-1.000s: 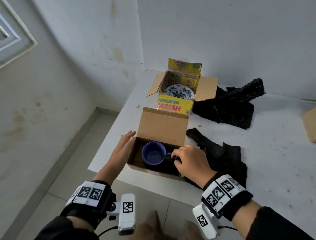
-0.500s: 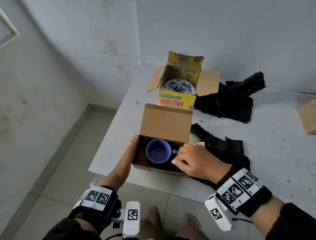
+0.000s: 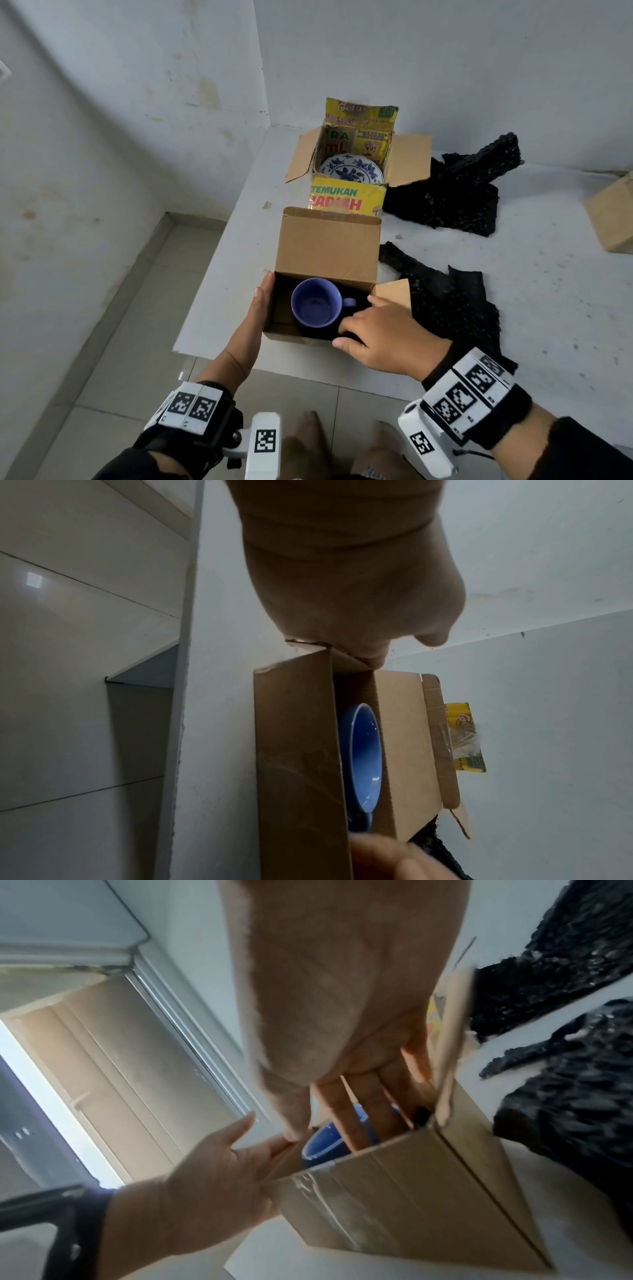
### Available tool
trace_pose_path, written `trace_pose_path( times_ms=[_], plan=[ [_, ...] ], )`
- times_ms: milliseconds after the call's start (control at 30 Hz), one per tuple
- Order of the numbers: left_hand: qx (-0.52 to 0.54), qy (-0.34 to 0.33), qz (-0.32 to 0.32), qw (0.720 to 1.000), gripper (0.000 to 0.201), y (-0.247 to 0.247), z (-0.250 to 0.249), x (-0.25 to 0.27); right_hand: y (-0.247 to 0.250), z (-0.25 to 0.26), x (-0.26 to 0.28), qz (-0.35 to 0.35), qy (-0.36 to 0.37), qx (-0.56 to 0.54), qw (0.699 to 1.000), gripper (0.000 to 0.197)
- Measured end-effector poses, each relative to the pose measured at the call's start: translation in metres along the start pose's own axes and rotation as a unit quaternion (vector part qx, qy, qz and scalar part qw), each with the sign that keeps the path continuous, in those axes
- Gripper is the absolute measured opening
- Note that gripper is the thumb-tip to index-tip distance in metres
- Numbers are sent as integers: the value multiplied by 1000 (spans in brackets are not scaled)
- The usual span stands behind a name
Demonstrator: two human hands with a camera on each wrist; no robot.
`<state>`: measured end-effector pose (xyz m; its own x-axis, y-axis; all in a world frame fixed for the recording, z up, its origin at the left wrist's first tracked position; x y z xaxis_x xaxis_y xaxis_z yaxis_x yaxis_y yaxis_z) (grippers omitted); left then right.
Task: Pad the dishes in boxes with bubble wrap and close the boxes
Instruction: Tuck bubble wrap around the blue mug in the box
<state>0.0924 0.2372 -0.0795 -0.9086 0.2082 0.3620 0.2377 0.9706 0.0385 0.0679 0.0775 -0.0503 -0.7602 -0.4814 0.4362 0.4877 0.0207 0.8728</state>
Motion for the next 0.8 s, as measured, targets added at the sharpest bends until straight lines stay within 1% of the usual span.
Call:
trace_pose_path(
  times_ms=[67, 167, 200, 267, 367, 433, 500, 533, 600, 633, 667, 733, 800],
  plan=[
    [6, 2, -1, 1000, 75, 0, -1, 0, 6, 5, 6, 0, -10, 29, 1000, 61],
    [2, -2, -9, 1000, 78, 0, -3, 1, -8, 11, 7, 31, -11, 45, 998, 73],
    [-2, -4, -13, 1000, 75, -1, -4, 1, -12, 13, 6, 37, -6, 40, 998, 75],
    [-10, -5, -21, 1000, 69, -1, -9, 1, -17, 15, 2, 39, 2, 15, 999, 75],
    [-14, 1, -31, 999, 68, -1, -17, 4, -14, 12, 0, 19, 8, -22, 1000, 67],
    [-8, -2, -39, 999, 64, 1, -24, 8, -4, 9, 4, -16, 25, -39, 999, 58],
    [15, 7, -67, 998, 56, 6, -33, 12, 12, 7, 14, -67, 51, -60, 995, 49],
    [17, 9, -83, 996, 53, 7, -40, 14, 22, 4, 20, -96, 61, -80, 990, 48],
    [4, 8, -117, 993, 45, 6, -55, 16, 44, -7, 37, -168, 72, -141, 973, 46],
    [-1, 6, -127, 992, 35, 4, -62, 16, 53, -15, 46, -206, 73, -163, 962, 42],
    [-10, -4, -127, 992, 32, -2, -70, 16, 62, -25, 55, -245, 72, -177, 951, 35],
    [-34, -40, -107, 993, 39, -21, -87, 13, 74, -47, 74, -305, 64, -199, 929, 25],
    [-43, -65, -75, 994, 40, -46, -100, 13, 76, -72, 90, -330, 41, -228, 915, 26]
  ],
)
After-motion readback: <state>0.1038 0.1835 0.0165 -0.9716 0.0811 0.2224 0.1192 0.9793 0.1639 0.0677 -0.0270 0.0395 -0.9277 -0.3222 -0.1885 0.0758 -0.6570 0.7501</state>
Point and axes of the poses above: each hand's wrist, its own x-axis away from the middle knuckle, its own y-axis out of the back of the hand, z = x × y, the point moved 10 cm from there along -x, towards the middle knuckle, and after that the axes turned 1 degree about z, right-handed, at the moved point
